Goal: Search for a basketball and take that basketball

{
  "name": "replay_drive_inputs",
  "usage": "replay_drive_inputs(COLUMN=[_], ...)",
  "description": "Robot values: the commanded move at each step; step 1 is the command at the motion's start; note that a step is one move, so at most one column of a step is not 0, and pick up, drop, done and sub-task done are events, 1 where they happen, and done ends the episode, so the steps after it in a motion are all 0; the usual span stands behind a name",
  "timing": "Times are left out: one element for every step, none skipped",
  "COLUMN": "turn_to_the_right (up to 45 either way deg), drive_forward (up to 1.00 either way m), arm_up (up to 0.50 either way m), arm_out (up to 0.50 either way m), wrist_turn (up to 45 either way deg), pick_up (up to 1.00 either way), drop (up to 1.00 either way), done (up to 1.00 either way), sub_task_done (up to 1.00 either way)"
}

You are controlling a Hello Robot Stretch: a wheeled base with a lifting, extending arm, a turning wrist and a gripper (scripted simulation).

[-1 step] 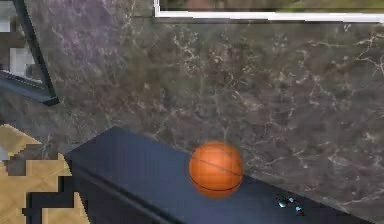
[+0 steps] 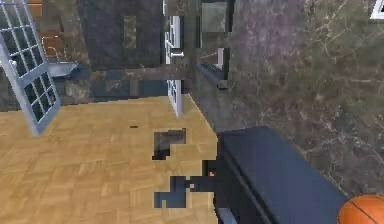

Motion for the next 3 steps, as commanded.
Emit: replay_drive_inputs(turn_to_the_right=[-45.0,-45.0,-12.0], drive_forward=[0.00,0.00,0.00], arm_up=[0.00,0.00,0.00], arm_out=[0.00,0.00,0.00], wrist_turn=[0.0,0.0,0.0], pick_up=[0.00,0.00,0.00], drop=[0.00,0.00,0.00], done=[0.00,0.00,0.00], sub_task_done=[0.00,0.00,0.00])
